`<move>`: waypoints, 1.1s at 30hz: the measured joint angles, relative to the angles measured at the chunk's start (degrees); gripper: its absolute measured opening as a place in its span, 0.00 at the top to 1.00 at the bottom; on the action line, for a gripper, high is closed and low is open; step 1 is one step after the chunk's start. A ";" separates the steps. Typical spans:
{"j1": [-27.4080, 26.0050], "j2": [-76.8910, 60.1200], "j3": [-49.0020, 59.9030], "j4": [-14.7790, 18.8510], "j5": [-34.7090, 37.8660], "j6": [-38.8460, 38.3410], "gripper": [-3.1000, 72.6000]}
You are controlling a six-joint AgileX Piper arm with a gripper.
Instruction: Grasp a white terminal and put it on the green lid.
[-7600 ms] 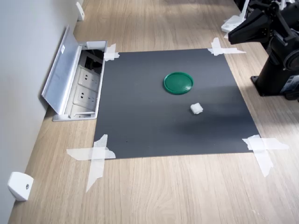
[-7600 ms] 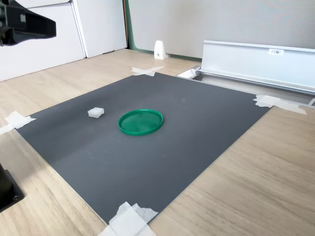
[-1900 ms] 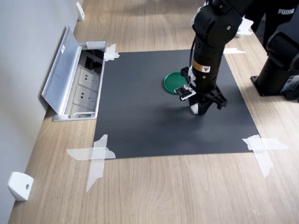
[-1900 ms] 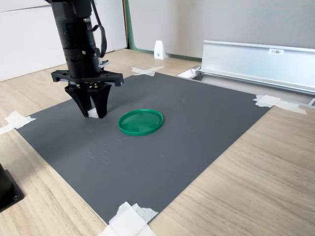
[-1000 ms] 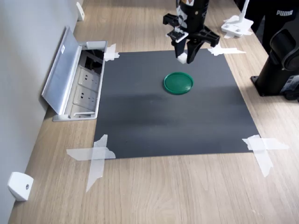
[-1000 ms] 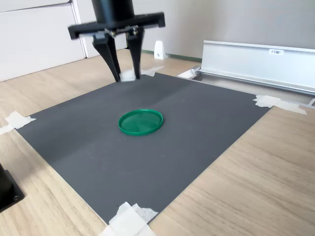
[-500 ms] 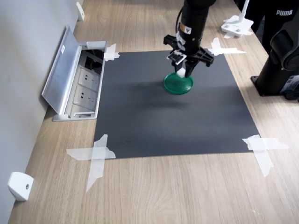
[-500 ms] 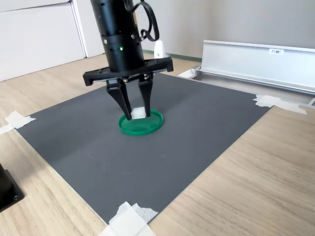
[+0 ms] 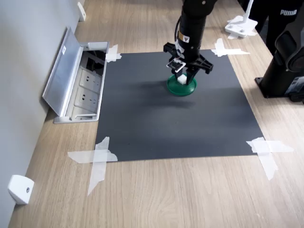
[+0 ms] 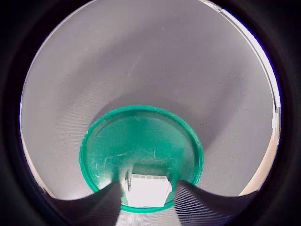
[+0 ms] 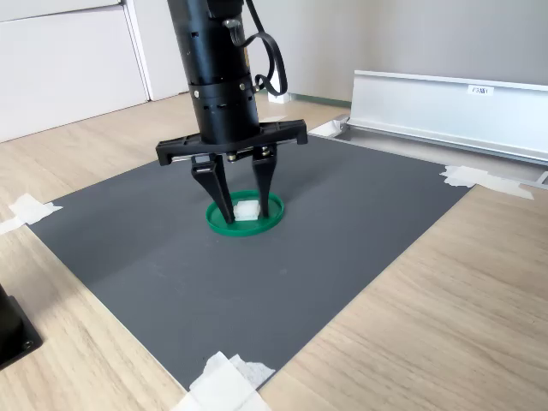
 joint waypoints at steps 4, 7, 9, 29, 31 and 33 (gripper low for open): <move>0.00 -2.76 -0.06 1.09 -0.33 0.00 0.11; 0.00 -7.67 -1.39 3.14 -0.13 0.49 0.07; 0.00 -12.19 -3.45 5.02 0.37 1.25 0.07; 0.00 -54.18 1.27 11.46 -15.87 29.25 0.96; 0.00 -58.54 5.00 11.46 -18.11 29.76 0.97; 0.00 -62.77 8.85 11.46 -19.12 29.90 0.97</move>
